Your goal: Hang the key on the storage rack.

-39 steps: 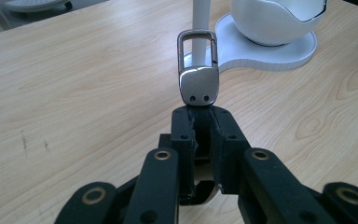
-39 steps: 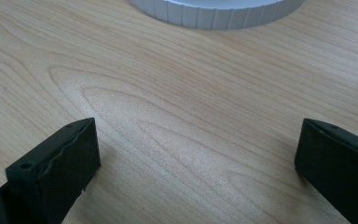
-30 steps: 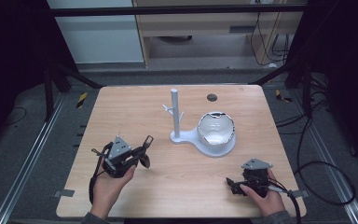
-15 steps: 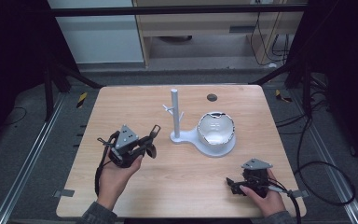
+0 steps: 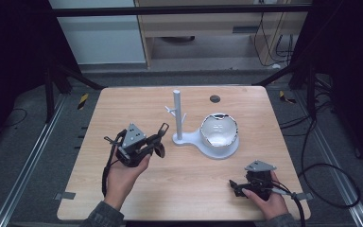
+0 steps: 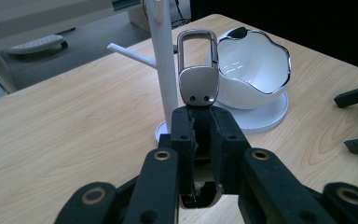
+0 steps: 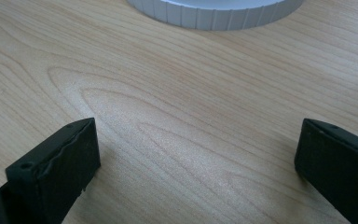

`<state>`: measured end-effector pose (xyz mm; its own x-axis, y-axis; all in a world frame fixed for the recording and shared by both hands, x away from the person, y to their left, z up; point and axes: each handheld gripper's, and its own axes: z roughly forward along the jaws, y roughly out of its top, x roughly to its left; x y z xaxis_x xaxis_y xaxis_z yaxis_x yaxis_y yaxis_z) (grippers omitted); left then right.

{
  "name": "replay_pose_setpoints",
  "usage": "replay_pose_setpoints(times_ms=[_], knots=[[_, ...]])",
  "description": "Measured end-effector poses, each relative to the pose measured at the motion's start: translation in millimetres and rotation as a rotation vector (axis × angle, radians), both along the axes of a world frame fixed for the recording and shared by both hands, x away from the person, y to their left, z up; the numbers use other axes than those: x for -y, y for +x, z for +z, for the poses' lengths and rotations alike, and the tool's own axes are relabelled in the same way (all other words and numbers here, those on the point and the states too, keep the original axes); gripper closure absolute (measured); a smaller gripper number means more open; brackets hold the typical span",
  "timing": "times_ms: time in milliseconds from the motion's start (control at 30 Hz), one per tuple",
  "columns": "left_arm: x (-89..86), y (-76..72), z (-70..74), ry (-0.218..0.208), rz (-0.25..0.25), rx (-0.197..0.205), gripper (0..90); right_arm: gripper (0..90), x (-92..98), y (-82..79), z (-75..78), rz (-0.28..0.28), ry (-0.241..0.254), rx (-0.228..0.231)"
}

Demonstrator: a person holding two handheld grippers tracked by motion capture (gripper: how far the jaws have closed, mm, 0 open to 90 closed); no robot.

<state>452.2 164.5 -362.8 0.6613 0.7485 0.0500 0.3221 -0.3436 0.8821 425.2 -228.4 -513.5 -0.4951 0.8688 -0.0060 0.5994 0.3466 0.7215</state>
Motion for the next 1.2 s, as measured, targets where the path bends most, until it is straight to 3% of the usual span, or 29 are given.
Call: replay_pose_setpoints(times_ms=[567, 800, 1200], knots=[[-1.2, 5.5, 4.4, -0.023, 0.018, 0.006, 80.2, 0.3, -0.1, 0.3, 0.0, 0.001, 0.0, 0.001], [3.6, 11.8, 10.7, -0.055, 0.034, 0.019, 80.1, 0.3, 0.2, 0.3, -0.1, 0.003, -0.002, 0.002], [14.9, 24.6, 15.3, -0.042, 0.052, 0.035, 80.0, 0.4, 0.0, 0.3, 0.0, 0.001, -0.001, 0.001]])
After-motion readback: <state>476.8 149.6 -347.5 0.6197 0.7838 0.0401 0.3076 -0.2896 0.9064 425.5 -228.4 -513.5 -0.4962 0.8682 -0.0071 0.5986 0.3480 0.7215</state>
